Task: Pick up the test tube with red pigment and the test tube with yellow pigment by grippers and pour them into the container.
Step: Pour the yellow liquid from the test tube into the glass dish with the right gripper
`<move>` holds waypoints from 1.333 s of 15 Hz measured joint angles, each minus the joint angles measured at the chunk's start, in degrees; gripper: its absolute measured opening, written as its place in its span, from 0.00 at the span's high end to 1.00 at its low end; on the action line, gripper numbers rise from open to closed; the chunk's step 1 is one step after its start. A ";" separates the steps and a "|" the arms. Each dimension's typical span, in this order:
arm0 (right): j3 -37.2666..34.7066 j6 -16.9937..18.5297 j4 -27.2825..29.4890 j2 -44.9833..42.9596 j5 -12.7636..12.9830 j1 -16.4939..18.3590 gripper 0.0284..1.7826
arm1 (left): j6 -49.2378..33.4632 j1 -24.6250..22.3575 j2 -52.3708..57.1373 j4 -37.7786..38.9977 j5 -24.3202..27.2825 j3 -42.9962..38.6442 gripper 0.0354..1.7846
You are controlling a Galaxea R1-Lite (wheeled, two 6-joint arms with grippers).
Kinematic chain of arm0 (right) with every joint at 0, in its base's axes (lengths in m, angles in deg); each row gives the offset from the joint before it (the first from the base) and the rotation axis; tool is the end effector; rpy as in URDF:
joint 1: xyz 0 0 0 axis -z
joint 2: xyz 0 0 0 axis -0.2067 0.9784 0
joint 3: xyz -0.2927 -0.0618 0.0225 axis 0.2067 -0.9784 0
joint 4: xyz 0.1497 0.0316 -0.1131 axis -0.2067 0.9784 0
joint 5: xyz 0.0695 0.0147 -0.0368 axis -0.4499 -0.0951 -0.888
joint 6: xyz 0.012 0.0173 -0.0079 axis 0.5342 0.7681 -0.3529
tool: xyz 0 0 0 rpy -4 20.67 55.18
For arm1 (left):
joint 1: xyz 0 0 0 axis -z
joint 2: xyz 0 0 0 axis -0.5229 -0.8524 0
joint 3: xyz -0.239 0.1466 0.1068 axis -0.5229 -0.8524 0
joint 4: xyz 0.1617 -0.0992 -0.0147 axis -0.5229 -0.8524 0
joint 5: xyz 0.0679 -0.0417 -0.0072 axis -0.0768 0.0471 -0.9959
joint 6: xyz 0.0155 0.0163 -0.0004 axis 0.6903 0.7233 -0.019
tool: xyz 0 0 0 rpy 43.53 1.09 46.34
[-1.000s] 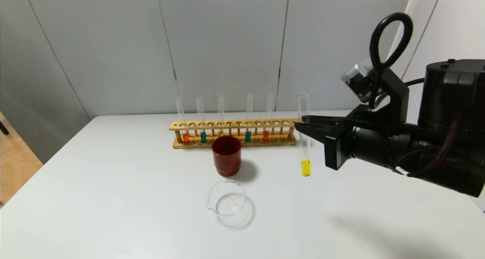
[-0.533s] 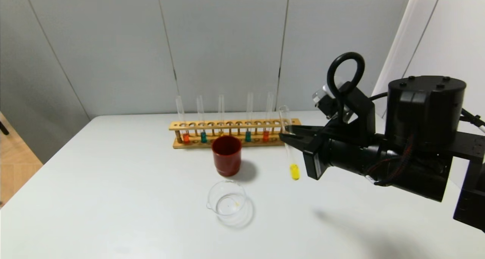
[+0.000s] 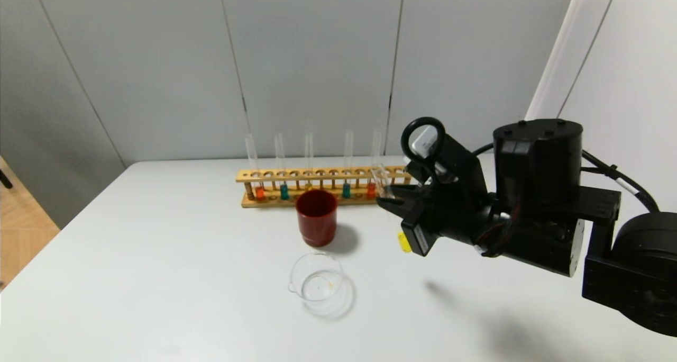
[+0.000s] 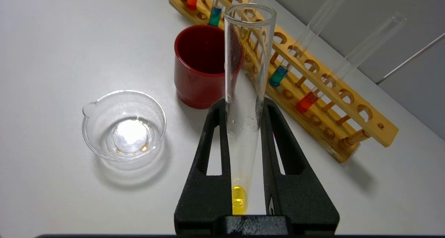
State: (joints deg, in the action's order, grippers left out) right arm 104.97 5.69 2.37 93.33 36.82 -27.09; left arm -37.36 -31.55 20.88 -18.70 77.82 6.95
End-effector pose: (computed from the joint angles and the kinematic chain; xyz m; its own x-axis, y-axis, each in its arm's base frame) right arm 0.2400 0.1961 0.1856 0.7039 0.6389 -0.3104 -0.7092 0.6565 -0.2569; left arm -0.0231 0.0000 0.0825 0.9976 0.0004 0.0691 -0.0017 0.9998 0.0194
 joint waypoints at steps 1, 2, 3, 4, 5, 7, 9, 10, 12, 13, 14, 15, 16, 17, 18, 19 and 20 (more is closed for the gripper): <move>0.07 -1.12 0.48 0.56 0.00 0.00 0.86 | 0.02 0.00 0.00 -0.02 0.00 0.00 0.04; 0.16 -1.87 0.98 1.11 -0.02 -0.04 0.86 | 0.00 0.00 0.00 -0.02 0.00 0.00 0.04; 0.27 -2.23 0.96 1.63 0.01 -0.09 0.86 | 0.00 0.00 0.00 -0.02 0.00 0.00 0.04; 0.33 -2.61 0.91 2.23 0.15 -0.09 0.86 | 0.02 0.00 0.00 -0.02 0.00 0.00 0.04; 0.41 -3.08 0.91 2.86 0.23 -0.02 0.86 | 0.00 0.00 0.00 -0.02 0.00 0.00 0.04; 0.74 -3.88 0.94 3.91 0.28 0.02 0.86 | 0.00 0.02 0.00 0.02 0.00 0.00 0.04; 1.65 -6.25 1.19 4.96 0.34 0.18 0.86 | 0.00 0.00 0.00 0.00 0.00 0.00 0.04; 2.19 -8.16 2.05 5.46 0.37 0.33 0.86 | 0.00 0.00 0.00 0.00 0.00 0.00 0.04; 3.17 -11.22 4.96 6.05 0.41 0.38 0.86 | 0.02 -0.02 0.00 0.00 0.00 0.00 0.04; 3.66 -12.75 5.96 6.24 0.43 0.24 0.86 | 0.02 -0.02 0.00 -0.02 0.00 0.00 0.04; 4.05 -14.21 6.75 6.35 0.45 0.11 0.86 | 0.00 0.00 0.00 -0.02 0.00 0.00 0.04; 4.55 -15.07 6.84 6.46 0.41 -0.15 0.86 | 0.00 -0.02 0.00 -0.02 0.00 0.00 0.04; 4.94 -15.30 6.89 6.53 0.39 -0.56 0.86 | 0.00 -0.02 0.00 0.00 0.00 0.00 0.04; 5.60 -15.29 6.89 6.60 0.32 -1.16 0.86 | 0.02 -0.02 0.00 0.00 0.00 0.00 0.04; 6.23 -15.30 6.97 6.64 0.34 -1.72 0.86 | 0.00 -0.02 0.00 0.00 0.00 0.00 0.04; 6.78 -15.40 7.62 6.66 0.41 -2.24 0.86 | 0.02 0.00 0.00 -0.02 0.00 0.00 0.04; 7.25 -15.70 9.35 6.66 0.45 -2.76 0.86 | 0.02 0.00 0.00 -0.02 0.00 0.00 0.04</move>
State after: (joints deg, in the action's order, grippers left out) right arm 112.23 -10.01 11.72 99.98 37.27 -29.85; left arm -37.33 -31.55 20.88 -18.72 77.82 6.95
